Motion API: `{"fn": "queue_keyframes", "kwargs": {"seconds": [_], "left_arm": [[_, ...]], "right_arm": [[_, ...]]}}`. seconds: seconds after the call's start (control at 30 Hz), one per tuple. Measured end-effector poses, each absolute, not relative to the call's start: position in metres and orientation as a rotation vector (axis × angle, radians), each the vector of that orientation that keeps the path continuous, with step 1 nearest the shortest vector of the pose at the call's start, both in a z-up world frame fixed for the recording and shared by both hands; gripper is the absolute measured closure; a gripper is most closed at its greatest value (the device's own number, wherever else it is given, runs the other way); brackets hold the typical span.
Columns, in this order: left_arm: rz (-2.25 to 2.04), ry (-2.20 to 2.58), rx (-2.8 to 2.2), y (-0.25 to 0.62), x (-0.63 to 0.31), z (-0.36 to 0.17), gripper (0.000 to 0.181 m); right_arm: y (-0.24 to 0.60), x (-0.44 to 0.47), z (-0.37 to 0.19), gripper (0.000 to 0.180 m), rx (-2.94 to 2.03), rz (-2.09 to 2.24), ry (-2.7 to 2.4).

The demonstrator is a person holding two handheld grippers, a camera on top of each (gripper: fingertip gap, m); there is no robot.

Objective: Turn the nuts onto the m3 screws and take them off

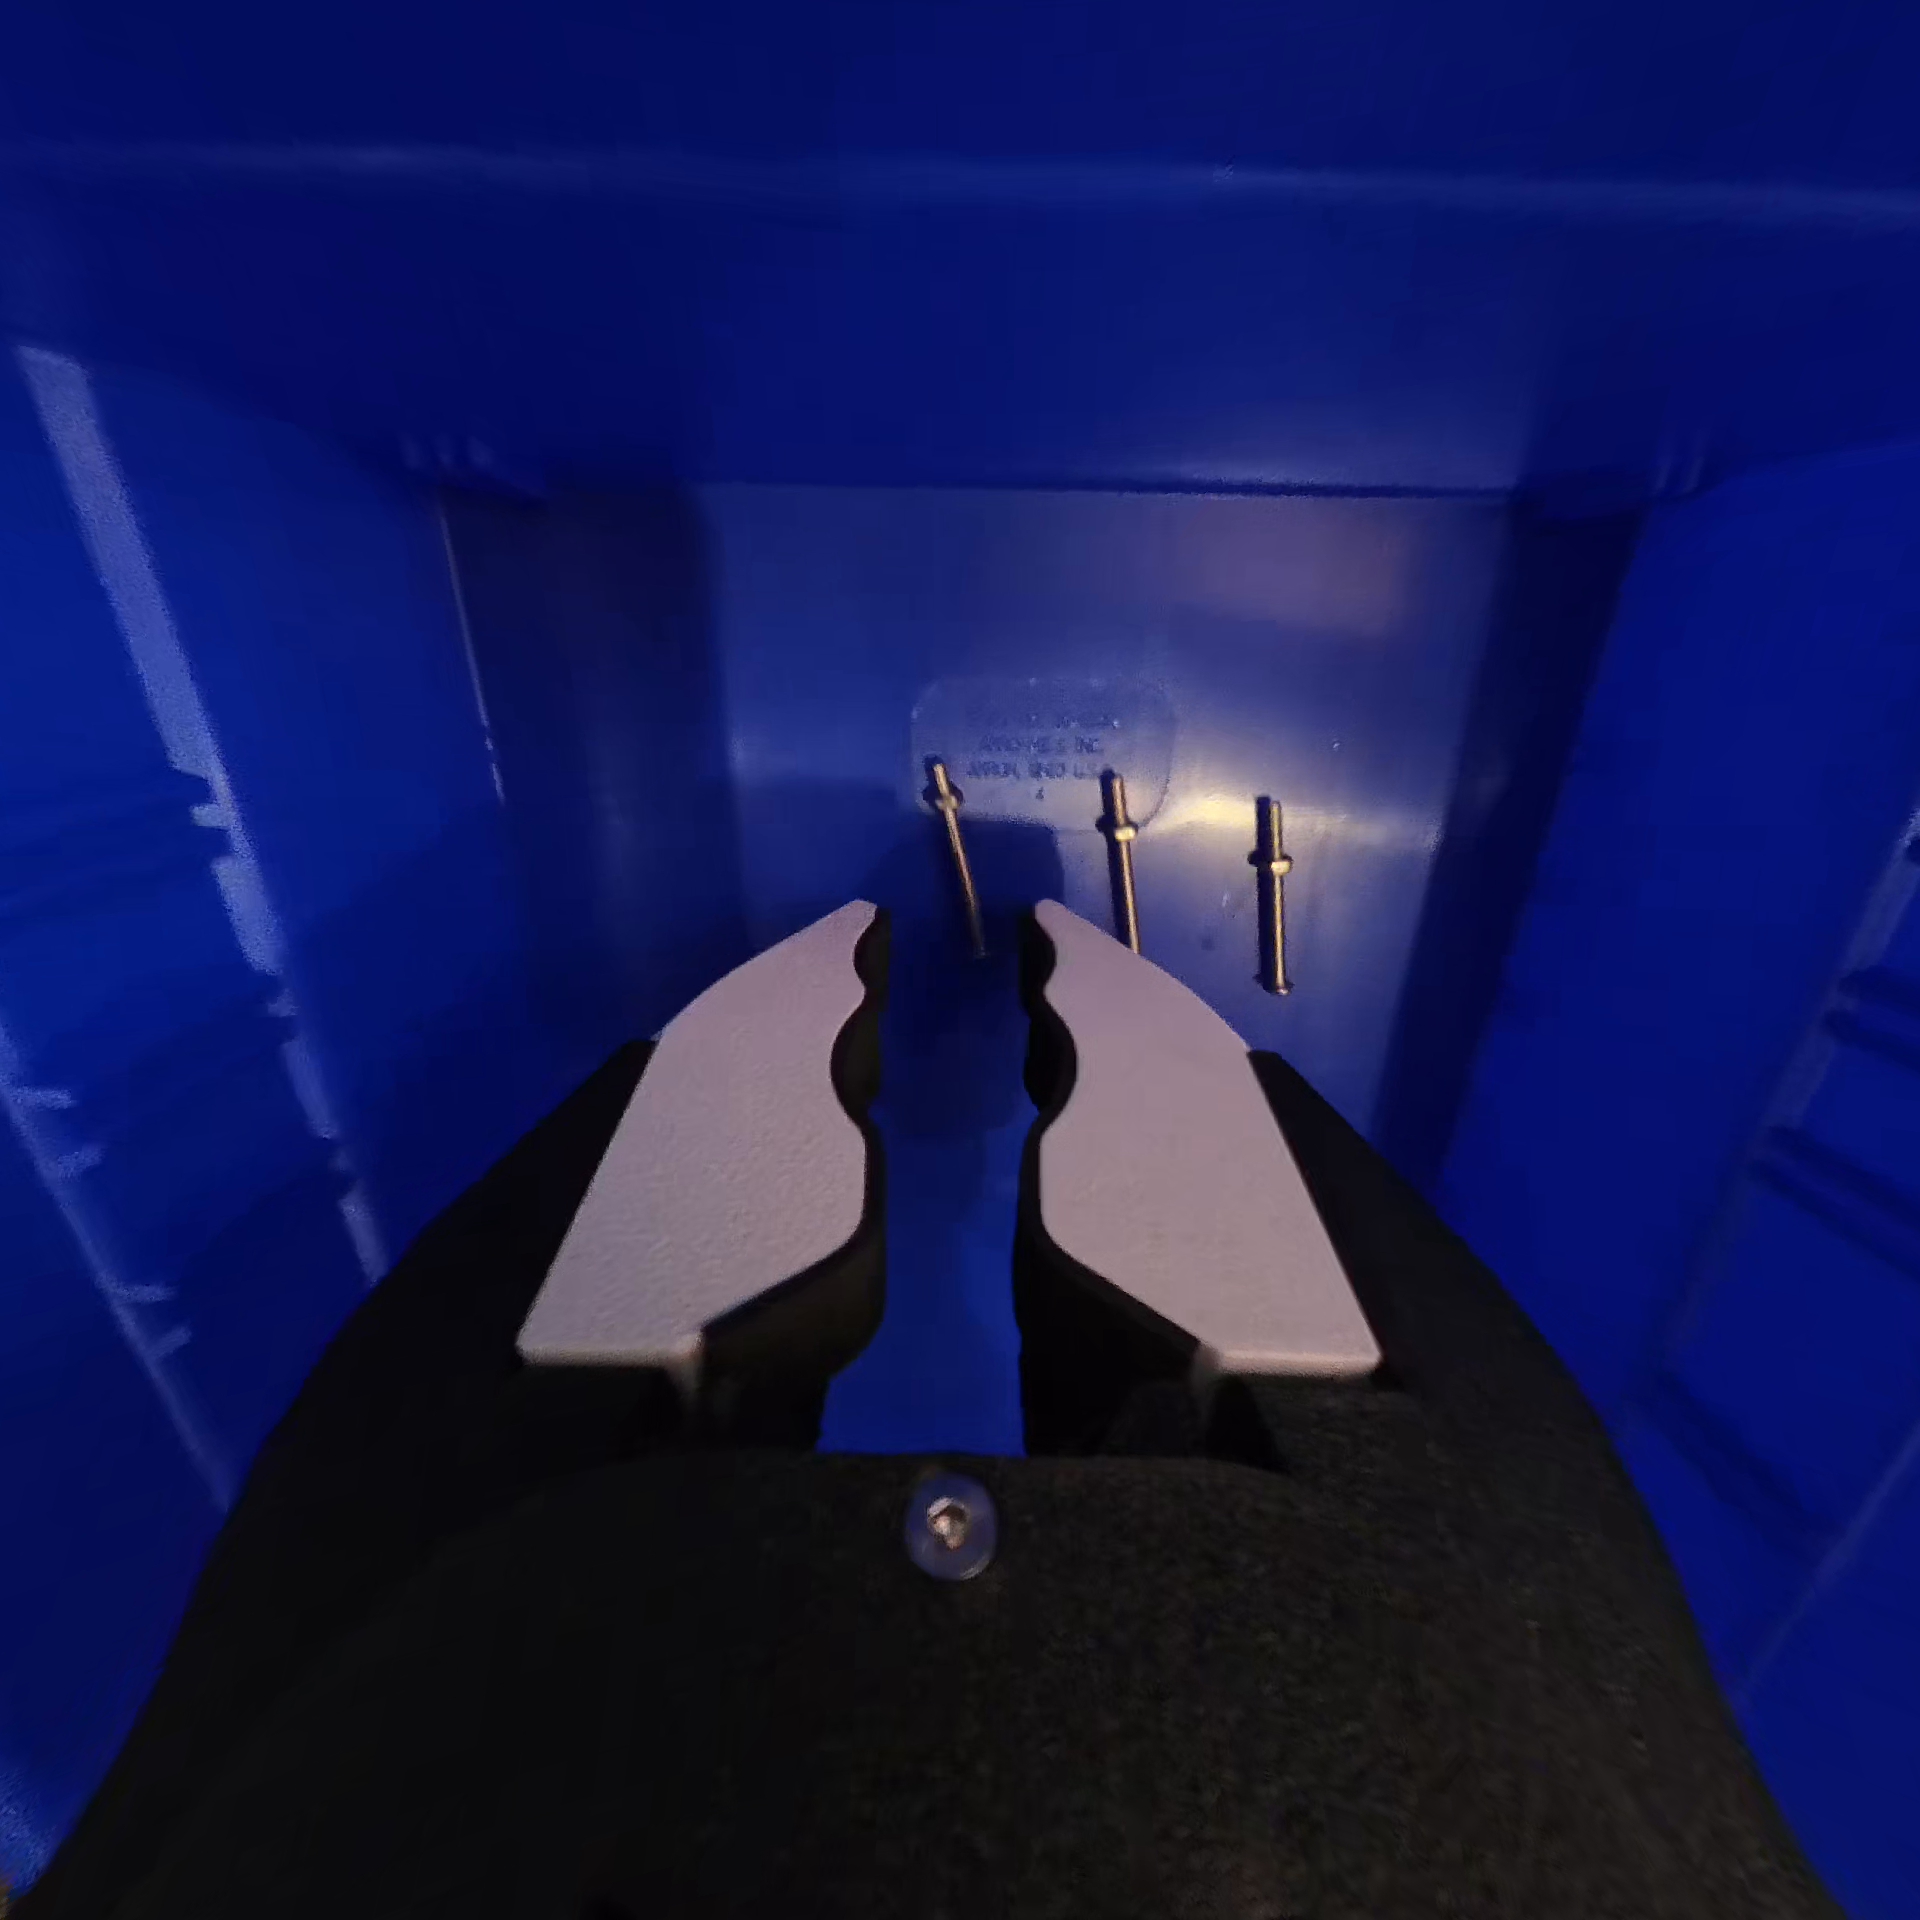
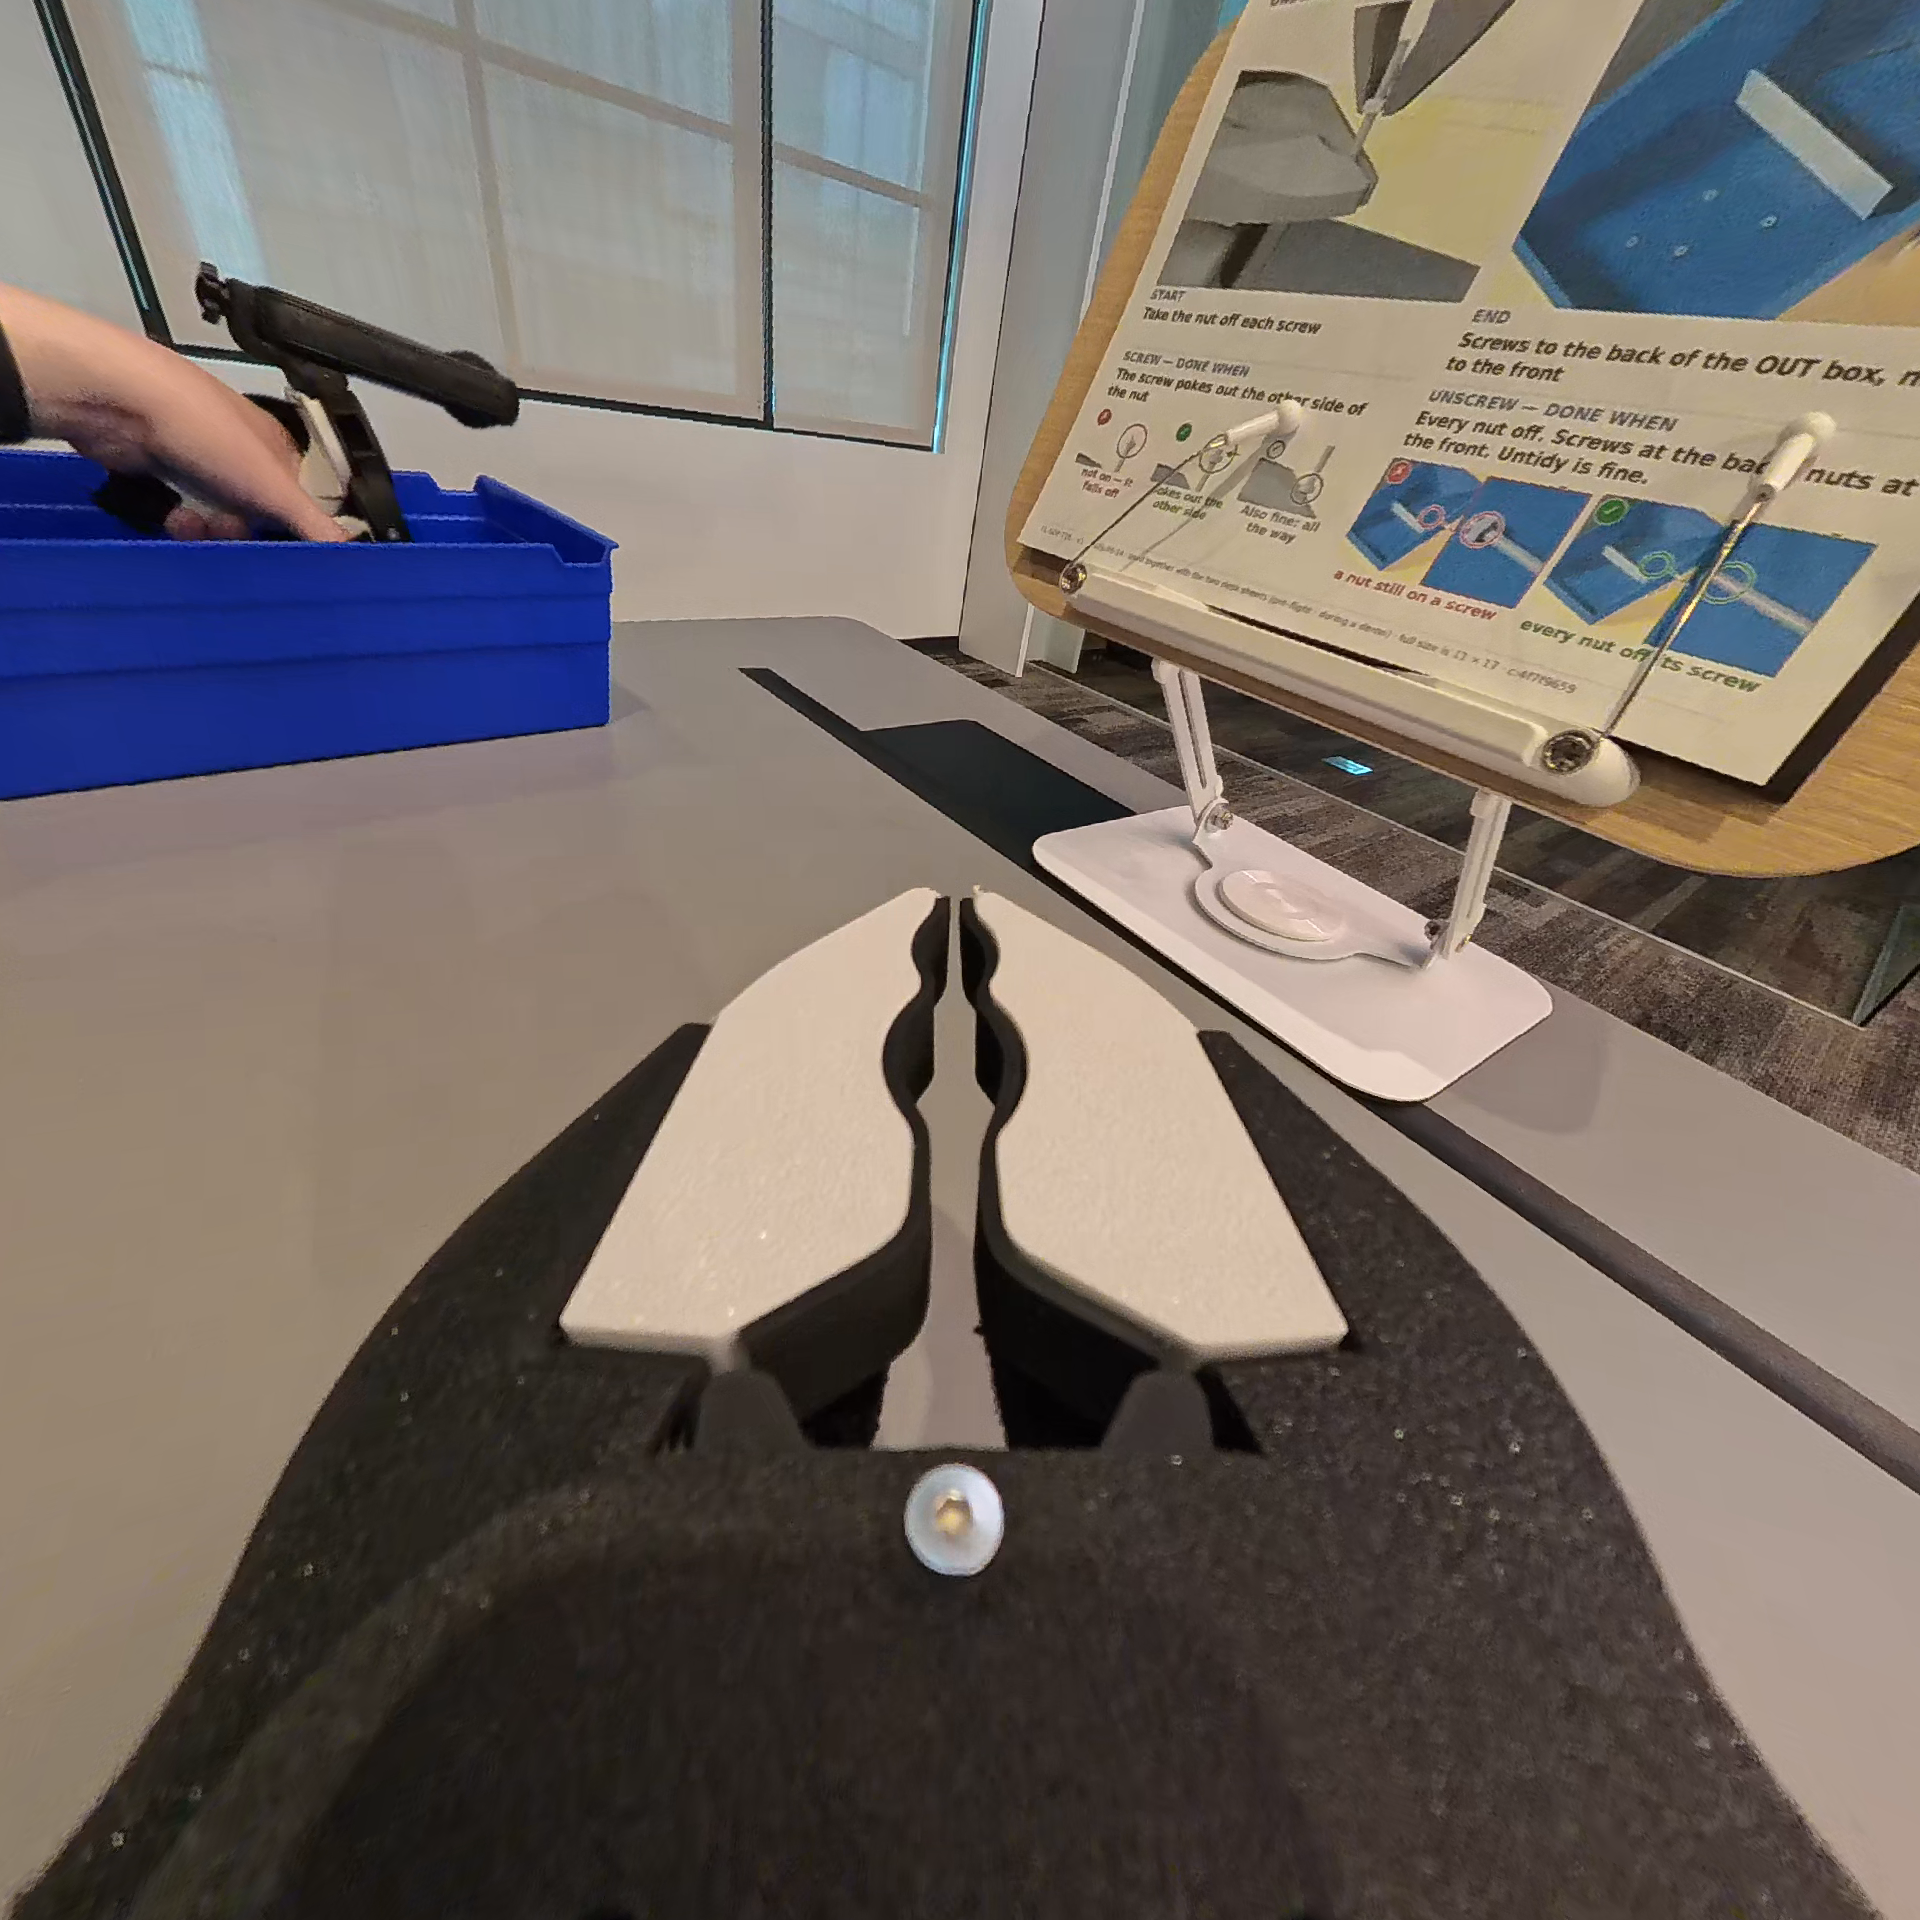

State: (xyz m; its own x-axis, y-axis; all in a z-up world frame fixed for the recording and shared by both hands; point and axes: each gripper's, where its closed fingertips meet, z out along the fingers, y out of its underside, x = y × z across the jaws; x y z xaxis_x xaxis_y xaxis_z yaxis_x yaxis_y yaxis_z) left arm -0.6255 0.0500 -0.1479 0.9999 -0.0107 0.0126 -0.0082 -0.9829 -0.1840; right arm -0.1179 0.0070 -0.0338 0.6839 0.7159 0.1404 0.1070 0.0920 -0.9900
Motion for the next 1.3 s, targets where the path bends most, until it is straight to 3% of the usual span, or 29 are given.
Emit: {"fn": "queue_keyframes", "kwargs": {"seconds": [0.17,0.37,0.6,0.83,1.03,1.17,1.3], "left_arm": [[0.005,-0.027,-2.976,0.051,-0.628,-0.149,0.158],[0.033,-0.019,-2.997,0.048,-0.627,-0.151,0.178],[-0.178,-0.089,-2.901,0.048,-0.623,-0.142,0.178],[-0.529,0.026,-2.344,0.068,-0.601,-0.008,0.178],[-0.797,0.457,-1.838,0.023,-0.487,0.126,0.178],[-0.849,0.72,-1.615,-0.016,-0.385,0.141,0.178],[-0.844,0.86,-1.483,-0.038,-0.287,0.109,0.178]], "right_arm": [[0.007,-0.118,-0.033,0.179,-1.427,0.516,-0.737],[0.005,-0.12,-0.034,0.179,-1.429,0.509,-0.751],[0.003,-0.121,-0.034,0.179,-1.428,0.511,-0.76],[0.005,-0.12,-0.032,0.179,-1.422,0.541,-0.745],[0.005,-0.126,-0.035,0.179,-1.428,0.536,-0.782],[0.0,-0.13,-0.033,0.179,-1.415,0.564,-0.8],[-0.006,-0.125,-0.029,0.179,-1.404,0.603,-0.812]]}}
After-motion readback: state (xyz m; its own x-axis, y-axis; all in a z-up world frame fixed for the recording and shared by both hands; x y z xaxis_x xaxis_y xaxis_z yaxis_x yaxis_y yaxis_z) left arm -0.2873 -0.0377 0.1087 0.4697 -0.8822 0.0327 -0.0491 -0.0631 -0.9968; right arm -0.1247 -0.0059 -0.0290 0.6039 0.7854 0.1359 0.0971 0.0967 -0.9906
